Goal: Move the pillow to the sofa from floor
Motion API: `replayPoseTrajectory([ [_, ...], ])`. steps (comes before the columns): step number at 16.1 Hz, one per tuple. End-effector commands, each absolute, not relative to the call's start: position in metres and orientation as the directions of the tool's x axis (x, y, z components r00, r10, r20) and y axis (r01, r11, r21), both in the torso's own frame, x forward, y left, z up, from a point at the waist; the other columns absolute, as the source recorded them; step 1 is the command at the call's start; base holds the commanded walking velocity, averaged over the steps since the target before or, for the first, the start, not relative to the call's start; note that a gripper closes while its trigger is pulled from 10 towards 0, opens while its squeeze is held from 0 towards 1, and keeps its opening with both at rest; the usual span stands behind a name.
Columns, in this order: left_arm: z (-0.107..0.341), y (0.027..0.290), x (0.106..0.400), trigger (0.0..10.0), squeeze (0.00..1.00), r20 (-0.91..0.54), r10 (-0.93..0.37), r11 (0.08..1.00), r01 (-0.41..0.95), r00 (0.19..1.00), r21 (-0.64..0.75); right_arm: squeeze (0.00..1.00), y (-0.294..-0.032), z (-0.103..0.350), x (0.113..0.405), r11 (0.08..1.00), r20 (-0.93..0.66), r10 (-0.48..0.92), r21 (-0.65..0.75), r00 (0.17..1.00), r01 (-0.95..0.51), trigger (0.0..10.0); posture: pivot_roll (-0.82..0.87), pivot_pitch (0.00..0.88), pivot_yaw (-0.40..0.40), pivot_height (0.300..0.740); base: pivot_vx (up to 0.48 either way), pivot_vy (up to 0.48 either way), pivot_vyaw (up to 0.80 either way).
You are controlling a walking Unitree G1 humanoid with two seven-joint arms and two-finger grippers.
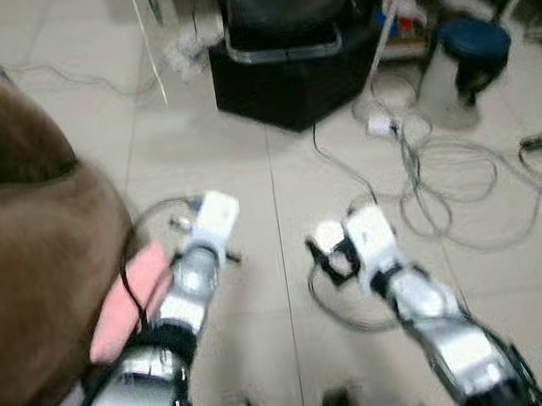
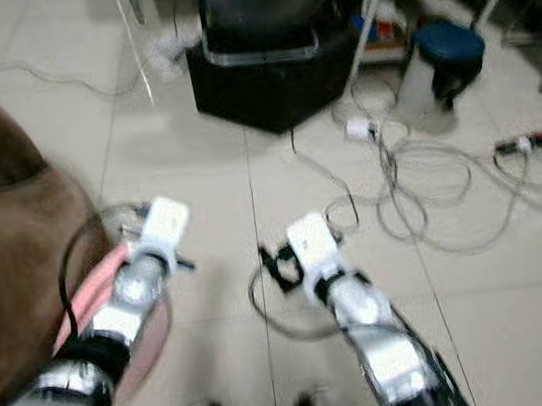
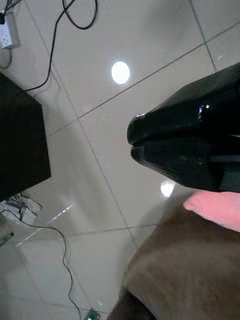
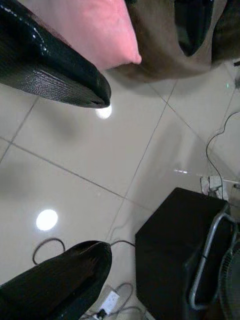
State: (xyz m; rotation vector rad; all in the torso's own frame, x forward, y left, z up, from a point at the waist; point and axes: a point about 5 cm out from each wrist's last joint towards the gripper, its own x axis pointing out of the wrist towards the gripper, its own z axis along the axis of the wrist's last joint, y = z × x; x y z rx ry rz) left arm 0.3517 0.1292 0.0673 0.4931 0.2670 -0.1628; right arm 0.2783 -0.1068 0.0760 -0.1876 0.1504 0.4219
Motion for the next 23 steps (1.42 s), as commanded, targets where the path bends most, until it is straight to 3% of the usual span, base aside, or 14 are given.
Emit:
replayPoseTrajectory([
  [1,0.0633,0.1171,0.3485,10.0,0.0,-0.302,-0.121,0.86,0.252,0.946,0.444,0.0,-0.1165,0.0751,0.2766,0.903,-0.189,0.369,-0.16,0.91,-0.399,10.0,0.05,0.228,-0.074,0.74,0.424,0.0,0.47],
  [12,0.0656,0.112,0.3501,10.0,0.0,-0.295,-0.126,0.851,0.256,0.947,0.458,0.0,-0.1143,0.0783,0.2783,0.894,-0.191,0.378,-0.18,0.906,-0.411,10.0,0.04,0.232,-0.073,0.74,0.371,-0.275,0.57],
  [23,0.0676,0.1105,0.351,10.0,0.0,-0.278,-0.118,0.848,0.243,0.953,0.472,0.0,-0.1124,0.0745,0.2809,0.883,-0.204,0.394,-0.188,0.896,-0.431,10.0,0.05,0.204,-0.071,0.74,0.0,-0.456,0.56],
])
